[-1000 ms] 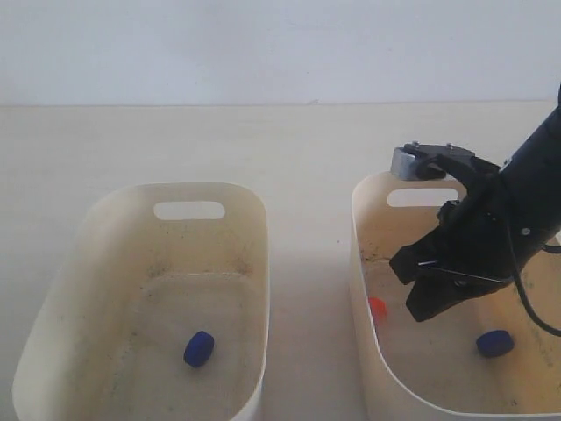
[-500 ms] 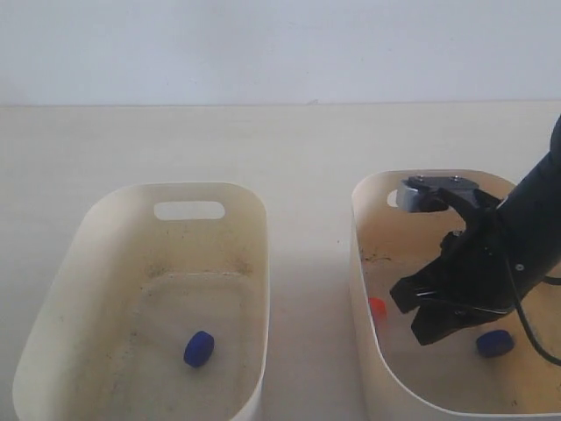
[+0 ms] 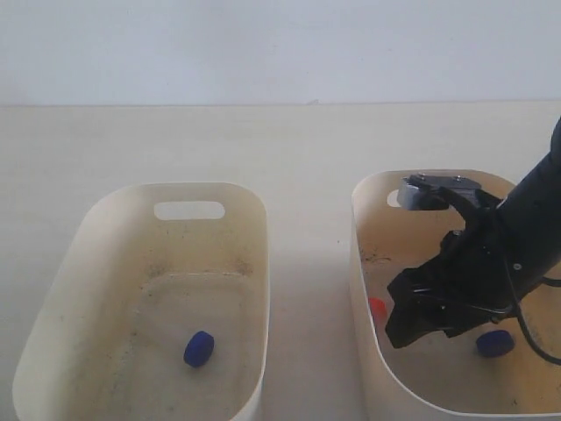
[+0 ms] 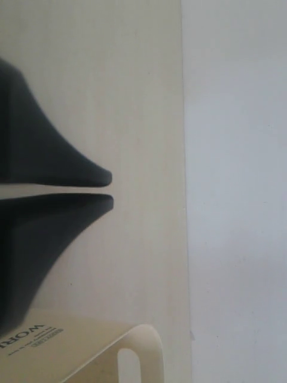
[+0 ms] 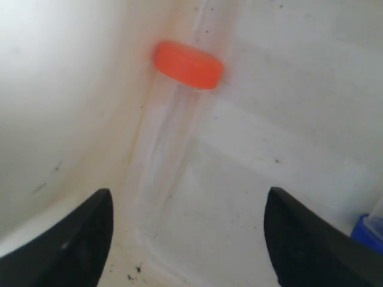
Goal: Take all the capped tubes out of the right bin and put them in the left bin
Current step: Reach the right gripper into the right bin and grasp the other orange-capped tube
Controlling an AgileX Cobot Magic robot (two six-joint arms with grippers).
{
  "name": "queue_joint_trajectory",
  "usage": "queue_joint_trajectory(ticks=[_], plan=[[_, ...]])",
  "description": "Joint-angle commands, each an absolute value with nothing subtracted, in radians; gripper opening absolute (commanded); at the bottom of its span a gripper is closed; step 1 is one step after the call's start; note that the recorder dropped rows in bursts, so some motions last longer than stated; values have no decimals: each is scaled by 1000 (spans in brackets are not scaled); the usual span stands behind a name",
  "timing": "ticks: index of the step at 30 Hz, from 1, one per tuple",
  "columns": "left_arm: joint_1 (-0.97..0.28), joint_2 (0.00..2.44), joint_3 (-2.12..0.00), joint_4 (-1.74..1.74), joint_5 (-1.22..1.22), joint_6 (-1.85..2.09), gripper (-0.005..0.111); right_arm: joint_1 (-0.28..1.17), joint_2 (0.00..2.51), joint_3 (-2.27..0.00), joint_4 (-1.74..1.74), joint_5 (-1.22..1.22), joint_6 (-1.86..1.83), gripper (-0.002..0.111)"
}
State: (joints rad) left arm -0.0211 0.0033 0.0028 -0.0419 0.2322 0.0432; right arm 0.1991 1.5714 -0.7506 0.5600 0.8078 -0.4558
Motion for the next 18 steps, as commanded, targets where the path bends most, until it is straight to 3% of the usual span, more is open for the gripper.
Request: queue_joint_trajectory(ticks=[1,5,9,18], plan=[[-20,0,0,-40,225,35,4,192,1569,-749,571,795,-452,68],[-20,0,0,-40,225,35,4,202,1569,-749,571,790,-443,69],[-20,0,0,-40,225,35,4,246,1569,-749,571,763,-426,78],[-20,0,0,-40,225,35,4,280,1569,-749,560,699,-402,78]])
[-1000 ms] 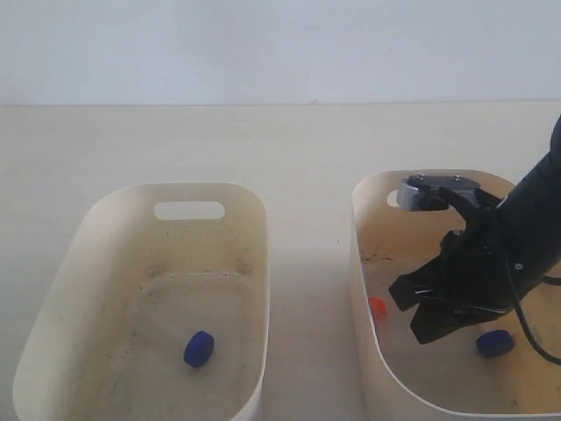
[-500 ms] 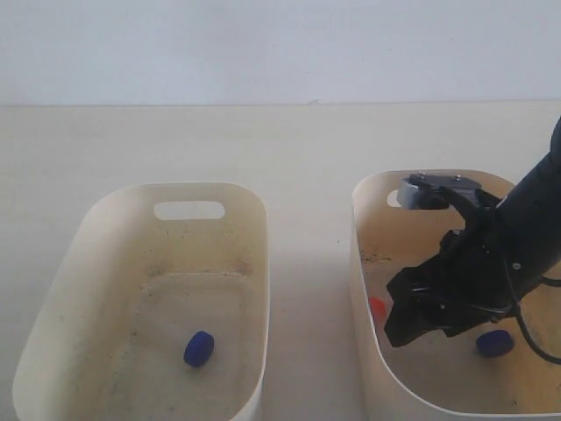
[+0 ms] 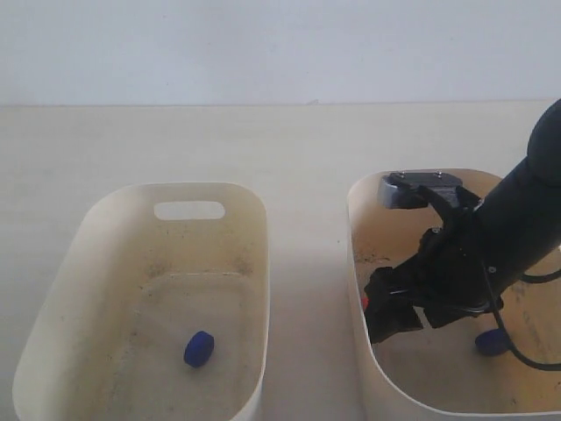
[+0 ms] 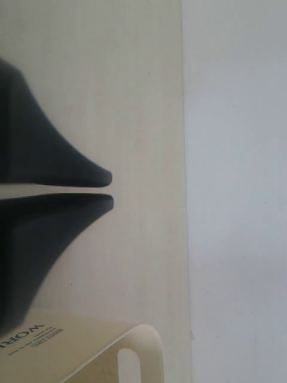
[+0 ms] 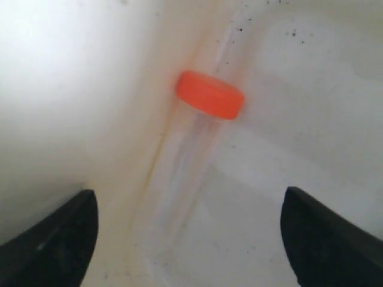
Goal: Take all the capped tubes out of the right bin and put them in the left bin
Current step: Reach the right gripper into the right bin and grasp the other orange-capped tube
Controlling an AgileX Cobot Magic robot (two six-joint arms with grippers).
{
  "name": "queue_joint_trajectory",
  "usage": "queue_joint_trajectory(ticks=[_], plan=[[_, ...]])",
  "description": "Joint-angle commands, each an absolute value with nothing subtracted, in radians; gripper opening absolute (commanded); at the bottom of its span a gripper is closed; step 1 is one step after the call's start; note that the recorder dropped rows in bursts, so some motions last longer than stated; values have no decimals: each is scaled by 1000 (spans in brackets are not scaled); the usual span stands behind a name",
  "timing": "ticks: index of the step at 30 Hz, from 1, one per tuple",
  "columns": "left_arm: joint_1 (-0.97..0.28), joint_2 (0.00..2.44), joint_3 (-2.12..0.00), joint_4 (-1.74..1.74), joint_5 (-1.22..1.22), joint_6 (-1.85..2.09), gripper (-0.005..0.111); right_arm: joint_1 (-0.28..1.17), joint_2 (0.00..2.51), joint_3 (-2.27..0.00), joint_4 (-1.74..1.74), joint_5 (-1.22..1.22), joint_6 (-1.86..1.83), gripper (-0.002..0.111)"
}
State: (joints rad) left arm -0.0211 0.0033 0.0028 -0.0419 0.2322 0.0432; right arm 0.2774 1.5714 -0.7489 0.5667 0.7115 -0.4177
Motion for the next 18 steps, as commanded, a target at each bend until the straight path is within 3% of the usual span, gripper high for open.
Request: queue_joint_trajectory(ticks=[1,12,15,18], plan=[[-20,0,0,-40,225,35,4,280,1569,-749,560,699,-400,78],[-20,0,0,-40,225,35,4,280,1815,-745,550,608,-387,75],[-20,0,0,-40,225,35,4,280,1828,-745,550,610,-345,51],[-20,0,0,-40,225,35,4,280,1826,-745,550,612,-337,13]])
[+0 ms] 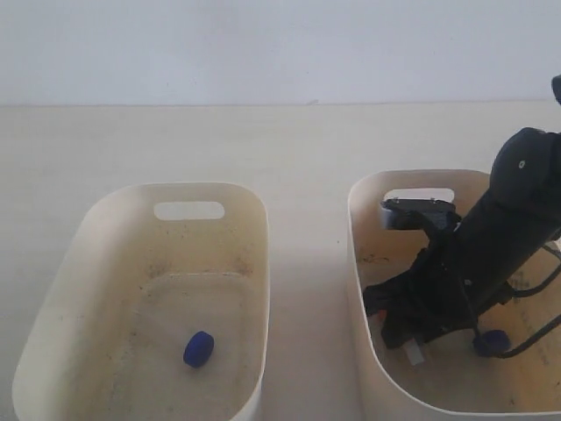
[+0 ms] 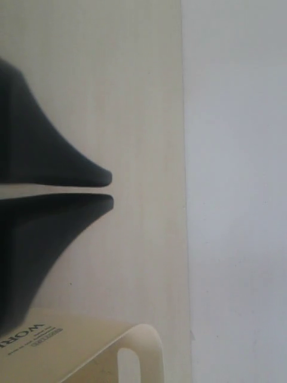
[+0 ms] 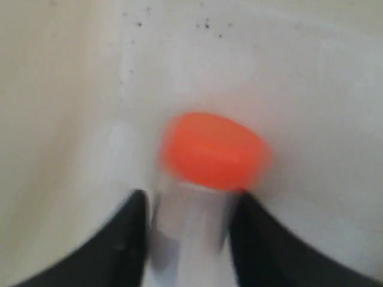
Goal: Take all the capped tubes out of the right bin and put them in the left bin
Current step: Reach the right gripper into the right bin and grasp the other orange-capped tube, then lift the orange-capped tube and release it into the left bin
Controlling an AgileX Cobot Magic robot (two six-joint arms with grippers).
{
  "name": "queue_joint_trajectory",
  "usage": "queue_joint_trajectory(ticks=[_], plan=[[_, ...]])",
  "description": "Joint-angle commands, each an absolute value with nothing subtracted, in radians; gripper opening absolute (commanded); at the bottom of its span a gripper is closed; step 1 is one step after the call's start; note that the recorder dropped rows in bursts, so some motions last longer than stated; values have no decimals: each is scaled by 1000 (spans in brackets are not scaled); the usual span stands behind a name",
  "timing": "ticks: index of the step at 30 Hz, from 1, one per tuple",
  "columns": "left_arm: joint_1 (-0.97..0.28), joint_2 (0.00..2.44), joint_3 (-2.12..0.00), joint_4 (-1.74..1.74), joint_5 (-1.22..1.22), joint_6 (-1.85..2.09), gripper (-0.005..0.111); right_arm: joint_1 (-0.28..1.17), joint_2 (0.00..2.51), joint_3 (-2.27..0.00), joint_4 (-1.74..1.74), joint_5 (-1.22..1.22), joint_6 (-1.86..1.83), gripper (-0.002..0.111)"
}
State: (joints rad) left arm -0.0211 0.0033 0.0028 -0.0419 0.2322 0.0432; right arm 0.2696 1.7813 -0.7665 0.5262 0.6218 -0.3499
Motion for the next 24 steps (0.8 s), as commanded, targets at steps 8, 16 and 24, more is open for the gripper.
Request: queue_joint_trajectory(ticks=[8,16,24], plan=[[-20,0,0,-40,225,35,4,280,1810,-798,546,751,-337,0],[-20,0,0,-40,225,35,4,278,1636,-956,440,953,-296,0],[-20,0,0,-40,225,35,4,278,1376,-1138,430,1055,-211,0]])
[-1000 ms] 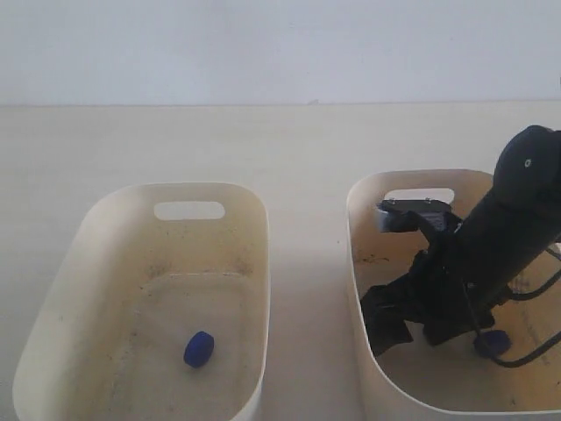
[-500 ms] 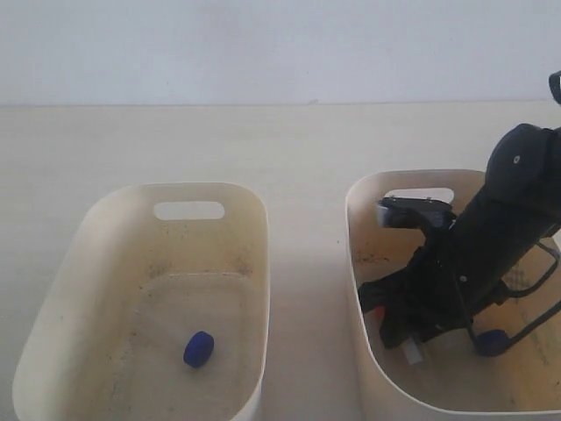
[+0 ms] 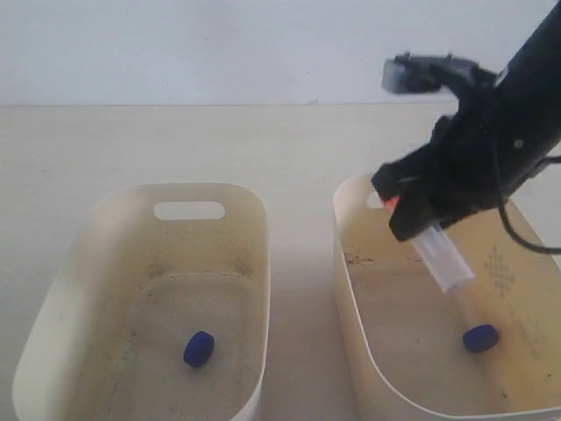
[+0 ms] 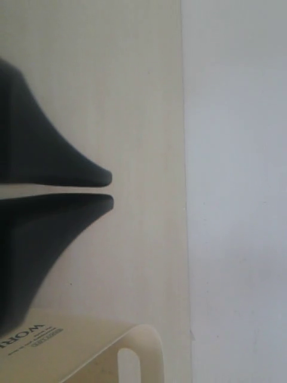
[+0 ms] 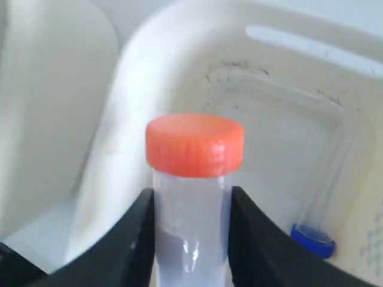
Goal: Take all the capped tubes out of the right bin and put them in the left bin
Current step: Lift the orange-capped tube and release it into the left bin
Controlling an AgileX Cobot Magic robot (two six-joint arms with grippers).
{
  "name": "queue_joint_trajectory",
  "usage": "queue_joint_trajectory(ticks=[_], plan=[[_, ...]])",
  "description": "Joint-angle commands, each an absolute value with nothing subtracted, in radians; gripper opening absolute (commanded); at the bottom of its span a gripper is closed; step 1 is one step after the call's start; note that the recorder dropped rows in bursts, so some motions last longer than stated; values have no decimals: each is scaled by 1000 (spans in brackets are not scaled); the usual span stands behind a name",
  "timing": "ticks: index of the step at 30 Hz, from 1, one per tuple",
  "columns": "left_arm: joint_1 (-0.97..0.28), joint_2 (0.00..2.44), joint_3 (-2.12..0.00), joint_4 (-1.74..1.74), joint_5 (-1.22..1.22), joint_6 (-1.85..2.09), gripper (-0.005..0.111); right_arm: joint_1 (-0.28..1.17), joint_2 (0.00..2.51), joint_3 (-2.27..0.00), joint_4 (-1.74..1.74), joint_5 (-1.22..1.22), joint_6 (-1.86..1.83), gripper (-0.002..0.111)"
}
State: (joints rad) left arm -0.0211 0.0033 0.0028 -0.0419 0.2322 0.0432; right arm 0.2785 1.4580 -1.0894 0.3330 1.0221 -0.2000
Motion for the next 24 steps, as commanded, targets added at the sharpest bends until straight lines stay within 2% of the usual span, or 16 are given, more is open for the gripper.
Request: queue_joint_trajectory(ticks=[1,2,4,7,12,14,19,20,22,24], plan=[[-20,0,0,-40,225,35,4,278,1344,-1151,581,1055,-305,0],[-20,0,0,-40,225,35,4,278,1335,-1151,655,1053,-355,0],[-20,0,0,-40,225,35,4,283,1327,-1151,1013,1062,-625,0],[-20,0,0,-40,225,35,4,357,1331,-1151,1071,970,-756,0],[-20,0,0,-40,225,35,4,577,1449,-1149,1056,779,-822,2],[-20,0,0,-40,225,35,4,598,1489,-1149,1053,753,-821,11],[-20,0,0,-40,225,35,4,600,1564,-1149,1051,729,-802,52],[-20,0,0,-40,225,35,4,600,1570,-1149,1051,729,-791,56],[-20,0,0,-40,225,35,4,600,1570,-1149,1047,729,-791,56],[-20,0,0,-40,225,35,4,600,1567,-1149,1045,730,-790,49]])
